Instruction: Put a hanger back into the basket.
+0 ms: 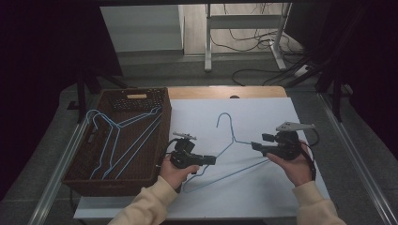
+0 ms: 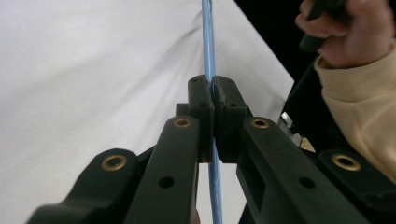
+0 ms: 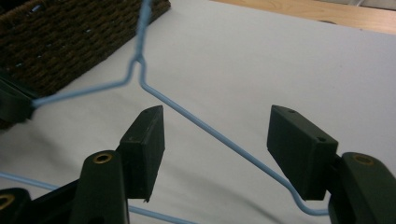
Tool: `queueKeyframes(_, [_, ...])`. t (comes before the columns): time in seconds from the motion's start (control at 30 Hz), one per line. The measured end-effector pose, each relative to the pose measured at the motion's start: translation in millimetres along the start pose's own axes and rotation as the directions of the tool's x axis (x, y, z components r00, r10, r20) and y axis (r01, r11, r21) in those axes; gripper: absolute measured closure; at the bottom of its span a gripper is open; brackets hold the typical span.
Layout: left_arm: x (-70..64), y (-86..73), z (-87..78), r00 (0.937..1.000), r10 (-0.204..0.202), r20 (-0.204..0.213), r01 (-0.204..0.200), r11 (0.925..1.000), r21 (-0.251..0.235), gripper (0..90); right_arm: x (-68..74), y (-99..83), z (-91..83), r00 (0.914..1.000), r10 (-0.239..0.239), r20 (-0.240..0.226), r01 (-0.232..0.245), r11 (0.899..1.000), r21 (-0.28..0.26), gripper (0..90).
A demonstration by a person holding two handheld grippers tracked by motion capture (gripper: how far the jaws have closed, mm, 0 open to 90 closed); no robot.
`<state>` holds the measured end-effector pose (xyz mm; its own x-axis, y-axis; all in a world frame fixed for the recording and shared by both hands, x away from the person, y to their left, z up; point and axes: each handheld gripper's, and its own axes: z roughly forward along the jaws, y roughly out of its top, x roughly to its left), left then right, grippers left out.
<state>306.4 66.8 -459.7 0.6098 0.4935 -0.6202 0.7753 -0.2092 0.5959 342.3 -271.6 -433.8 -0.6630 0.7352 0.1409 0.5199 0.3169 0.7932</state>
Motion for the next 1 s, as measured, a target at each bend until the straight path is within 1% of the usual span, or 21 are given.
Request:
queueKeyframes(0.07, [-3.7, -0.3, -4.6, 0.9999, 0.012, 0.006, -0.012, 0.9999, -0.008, 87.1, -1.5, -2.9, -1.5, 0.9999, 0.001, 0.017, -0.001, 1.000, -0.009, 37.8])
queueKeyframes(0.2, [-9.9, 0.8, -15.5, 0.9995, 0.030, 0.014, -0.029, 0.9992, -0.029, 87.1, -3.9, -7.3, -3.7, 0.9999, 0.005, 0.013, -0.005, 1.000, -0.005, 37.7])
queueKeyframes(0.3, [-12.6, 2.6, -24.9, 0.9991, 0.043, 0.001, -0.043, 0.9983, -0.040, 87.1, -4.6, -10.7, -4.4, 0.9999, 0.004, 0.014, -0.004, 1.000, 0.000, 37.7])
queueKeyframes(0.53, [-9.2, 5.1, -47.6, 0.9992, 0.038, -0.010, -0.039, 0.9956, -0.085, 87.0, -6.4, -12.9, -5.8, 0.9999, 0.006, 0.013, -0.006, 1.000, -0.001, 37.6])
queueKeyframes(0.73, [-5.7, 4.2, -65.0, 0.9991, 0.042, -0.007, -0.042, 0.9923, -0.116, 87.0, -6.9, -14.2, -3.8, 0.9998, 0.008, 0.016, -0.009, 1.000, 0.011, 37.6])
queueKeyframes(1.0, [-4.5, 1.3, -82.0, 0.9988, 0.048, -0.002, -0.048, 0.9874, -0.151, 87.0, -7.0, -15.9, 0.0, 0.9998, 0.001, 0.019, -0.002, 1.000, 0.031, 37.4])
